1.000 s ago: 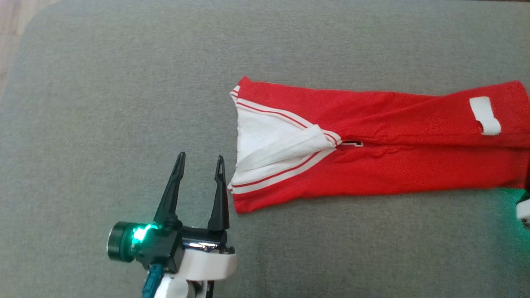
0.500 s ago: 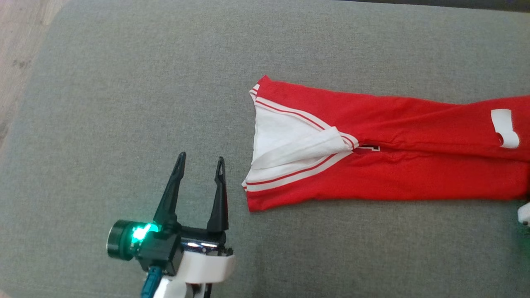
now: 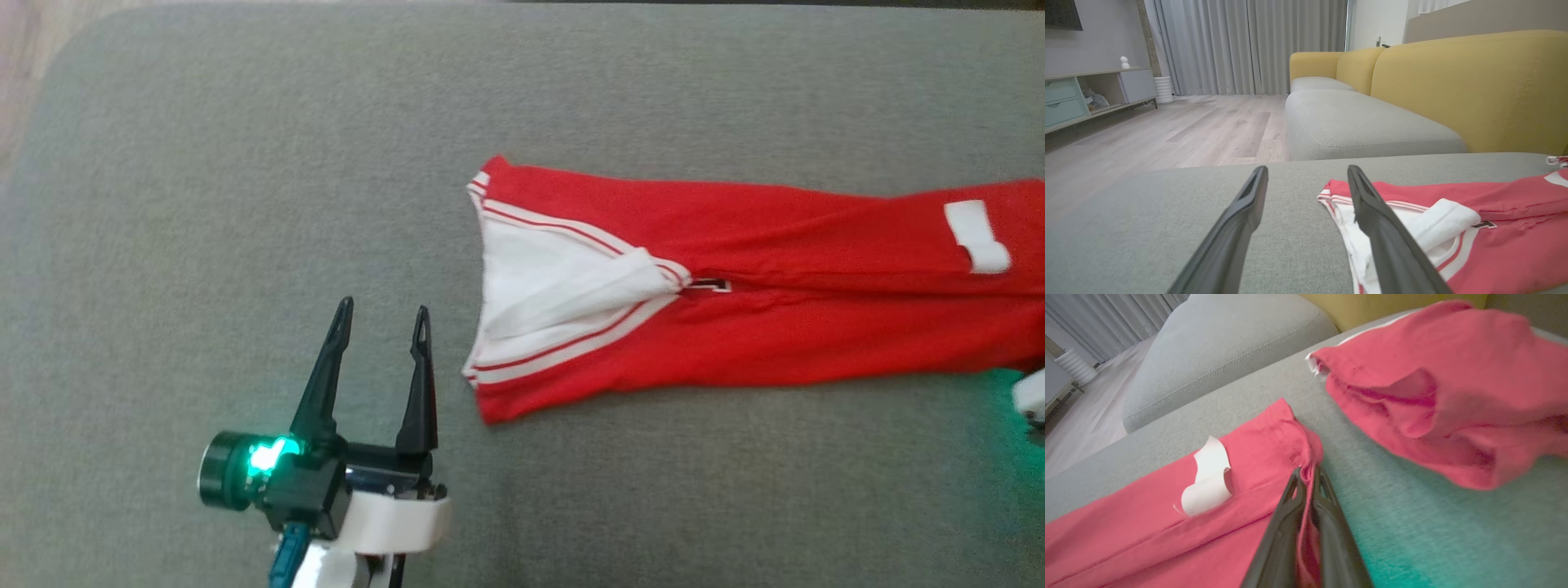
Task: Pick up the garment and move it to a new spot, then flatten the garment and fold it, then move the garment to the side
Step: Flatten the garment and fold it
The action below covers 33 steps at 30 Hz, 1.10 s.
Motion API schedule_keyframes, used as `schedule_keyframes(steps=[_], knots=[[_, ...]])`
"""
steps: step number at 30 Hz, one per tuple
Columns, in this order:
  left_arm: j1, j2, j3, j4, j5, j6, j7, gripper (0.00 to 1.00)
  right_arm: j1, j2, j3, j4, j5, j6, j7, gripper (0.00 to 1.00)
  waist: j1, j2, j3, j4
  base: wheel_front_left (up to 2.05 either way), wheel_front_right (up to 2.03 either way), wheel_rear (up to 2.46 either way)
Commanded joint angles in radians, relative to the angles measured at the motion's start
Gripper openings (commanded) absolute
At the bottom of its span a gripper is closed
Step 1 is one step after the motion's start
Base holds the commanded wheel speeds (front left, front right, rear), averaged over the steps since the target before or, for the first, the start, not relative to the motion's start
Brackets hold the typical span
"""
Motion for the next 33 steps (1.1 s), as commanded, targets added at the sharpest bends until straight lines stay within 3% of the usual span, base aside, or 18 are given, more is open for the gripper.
schedule_keyframes(steps=[1,6,10,15,20,26,33], knots=[[0.005,-0.006,0.042,-0.023,0.012,-0.007,-0.008,1.00,0.018,-0.057,-0.005,-0.047,0.011,-0.001,-0.010,0.00,0.0000,-0.0001,-0.013,-0.018,0.00,0.00,0.00],[0.015,-0.014,0.061,-0.012,0.024,-0.020,-0.008,1.00,0.039,-0.089,-0.026,-0.136,0.038,-0.001,0.014,0.00,0.0000,-0.0001,-0.027,-0.043,0.00,0.00,0.00],[0.019,-0.021,0.077,-0.007,0.036,-0.033,-0.008,1.00,0.043,-0.088,-0.021,-0.317,0.086,-0.001,0.053,0.00,0.0000,-0.0001,-0.034,-0.057,0.00,0.00,0.00],[0.022,-0.034,0.092,0.000,0.042,-0.049,-0.008,1.00,0.029,-0.030,0.055,-0.582,0.109,-0.001,0.128,0.00,0.0000,-0.0001,-0.035,-0.067,0.00,0.00,0.00],[0.013,-0.048,0.092,0.013,0.049,-0.071,-0.008,1.00,-0.004,0.057,0.211,-0.738,0.074,-0.001,0.201,0.00,0.0000,-0.0001,-0.034,-0.050,0.00,0.00,0.00],[0.007,-0.061,0.102,0.025,0.049,-0.090,-0.008,1.00,-0.028,0.146,0.463,-0.749,0.027,-0.001,0.245,0.00,0.0000,-0.0001,-0.021,-0.004,0.00,0.00,0.00],[0.001,-0.073,0.107,0.031,0.043,-0.103,-0.008,1.00,-0.008,0.186,0.694,-0.538,-0.037,-0.001,0.216,0.00,0.0000,-0.0001,-0.003,0.056,0.00,0.00,0.00]])
